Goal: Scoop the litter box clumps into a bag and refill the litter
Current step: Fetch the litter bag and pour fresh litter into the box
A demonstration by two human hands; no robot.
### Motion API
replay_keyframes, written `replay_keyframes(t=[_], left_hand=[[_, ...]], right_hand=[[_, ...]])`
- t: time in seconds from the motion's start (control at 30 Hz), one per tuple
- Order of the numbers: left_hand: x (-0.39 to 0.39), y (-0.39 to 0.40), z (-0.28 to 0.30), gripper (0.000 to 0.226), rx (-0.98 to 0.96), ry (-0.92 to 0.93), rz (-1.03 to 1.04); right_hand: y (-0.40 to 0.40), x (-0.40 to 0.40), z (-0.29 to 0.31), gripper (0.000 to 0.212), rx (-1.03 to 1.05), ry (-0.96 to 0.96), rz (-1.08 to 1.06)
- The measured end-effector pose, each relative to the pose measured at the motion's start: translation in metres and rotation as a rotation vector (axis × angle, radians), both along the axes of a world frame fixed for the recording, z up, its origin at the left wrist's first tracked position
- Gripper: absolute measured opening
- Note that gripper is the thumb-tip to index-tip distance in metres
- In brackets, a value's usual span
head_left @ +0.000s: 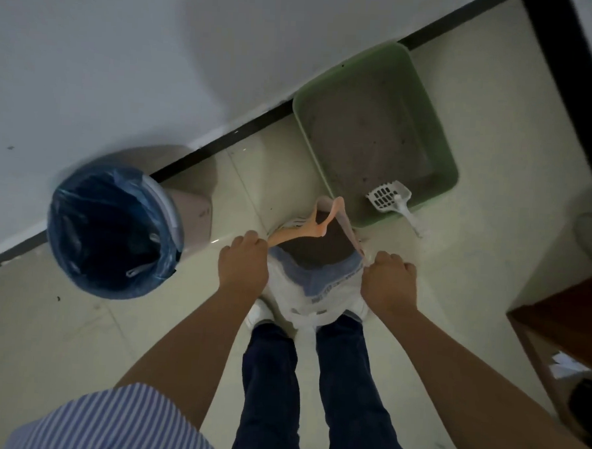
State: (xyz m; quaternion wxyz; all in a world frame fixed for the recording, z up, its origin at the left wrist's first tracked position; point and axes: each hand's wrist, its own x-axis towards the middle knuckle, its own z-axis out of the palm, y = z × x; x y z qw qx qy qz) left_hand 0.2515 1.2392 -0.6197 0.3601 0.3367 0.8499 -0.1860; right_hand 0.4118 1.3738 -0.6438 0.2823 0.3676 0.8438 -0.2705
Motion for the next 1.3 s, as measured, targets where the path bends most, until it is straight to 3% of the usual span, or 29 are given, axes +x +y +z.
replay_keyframes(t=[0.07, 0.1, 0.17, 0.27, 0.57, 0.8, 1.0, 1.2, 1.3], left_hand=[[0.0, 0.005, -0.004, 0.027, -0.001, 0.007, 0.051], [0.0, 0.007, -0.005, 0.028, -0.014, 0.007, 0.053], [0.0, 0.011, -0.004, 0.029, -0.027, -0.026, 0.115], [0.003, 0.011, -0.002, 0.033, -0.016, -0.085, 0.242], [0.025, -0.002, 0.001, 0.041, 0.041, -0.231, 0.459], [0.033, -0.011, -0.008, 0.04, 0.124, -0.181, 0.519], [0.025, -0.009, -0.022, 0.041, 0.113, -0.296, 0.462], [0.002, -0.006, -0.021, 0.033, 0.294, -0.234, 0.767], [-0.005, -0.009, -0.014, 0.042, 0.244, -0.322, 0.531]], right_hand=[[0.006, -0.013, 0.012, 0.021, 0.015, -0.088, 0.091], [0.008, -0.019, 0.013, 0.006, 0.041, -0.098, 0.118], [0.014, -0.026, 0.009, 0.025, -0.028, -0.179, 0.019], [0.02, -0.035, 0.009, 0.035, -0.188, -0.283, -0.078], [0.025, -0.064, 0.024, 0.037, -0.285, -0.189, -0.091], [0.019, -0.066, 0.017, 0.036, -0.275, -0.175, -0.138], [0.012, -0.063, 0.007, 0.034, -0.258, -0.194, -0.123], [0.032, -0.042, 0.004, 0.034, -0.164, -0.227, -0.126], [0.045, -0.028, 0.002, 0.033, -0.165, -0.202, -0.148]])
